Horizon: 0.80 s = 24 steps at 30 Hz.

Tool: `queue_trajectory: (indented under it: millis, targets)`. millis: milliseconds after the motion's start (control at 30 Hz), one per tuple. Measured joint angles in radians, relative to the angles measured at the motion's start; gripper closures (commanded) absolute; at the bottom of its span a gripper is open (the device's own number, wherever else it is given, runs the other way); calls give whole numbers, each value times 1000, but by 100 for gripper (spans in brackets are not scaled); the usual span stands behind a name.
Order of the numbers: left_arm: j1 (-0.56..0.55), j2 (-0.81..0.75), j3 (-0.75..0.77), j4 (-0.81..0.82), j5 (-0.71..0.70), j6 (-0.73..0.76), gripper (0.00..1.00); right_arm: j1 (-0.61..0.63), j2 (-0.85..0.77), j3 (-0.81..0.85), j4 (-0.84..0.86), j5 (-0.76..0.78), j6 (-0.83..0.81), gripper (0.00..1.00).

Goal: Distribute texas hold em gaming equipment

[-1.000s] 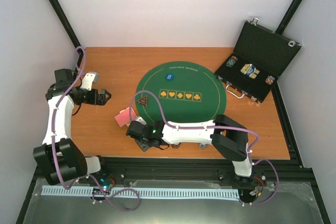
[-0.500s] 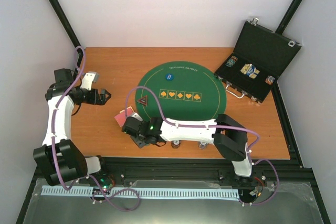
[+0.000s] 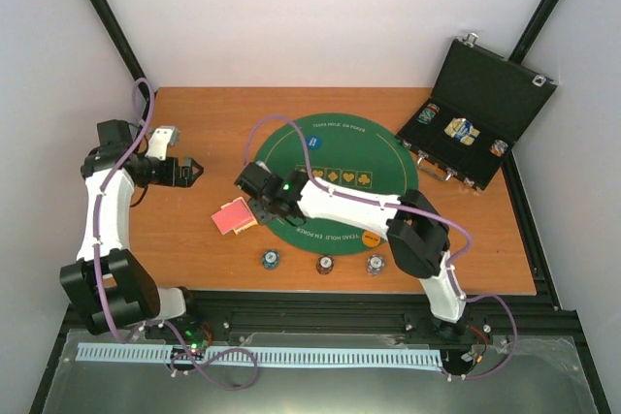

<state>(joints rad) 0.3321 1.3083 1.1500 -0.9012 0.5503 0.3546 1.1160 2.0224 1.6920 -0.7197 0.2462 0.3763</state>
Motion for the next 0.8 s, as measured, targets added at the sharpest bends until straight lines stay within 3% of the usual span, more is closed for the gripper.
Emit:
queue_trajectory:
  millis: [233,500,667,800]
  targets:
    - [4,7,8,-14,3,-3,0,-108,199,142,-8,-27,-38,83]
    - [6,7,23,-15,7,-3,0,-114,335,233,-48,-67,-47,81]
    - [6,7,23,-15,8,-3,0,-114,335,242,-48,-79,-46,72]
    - [8,7,23,-15,8,-3,0,-114,337,242,-48,-86,-43,56]
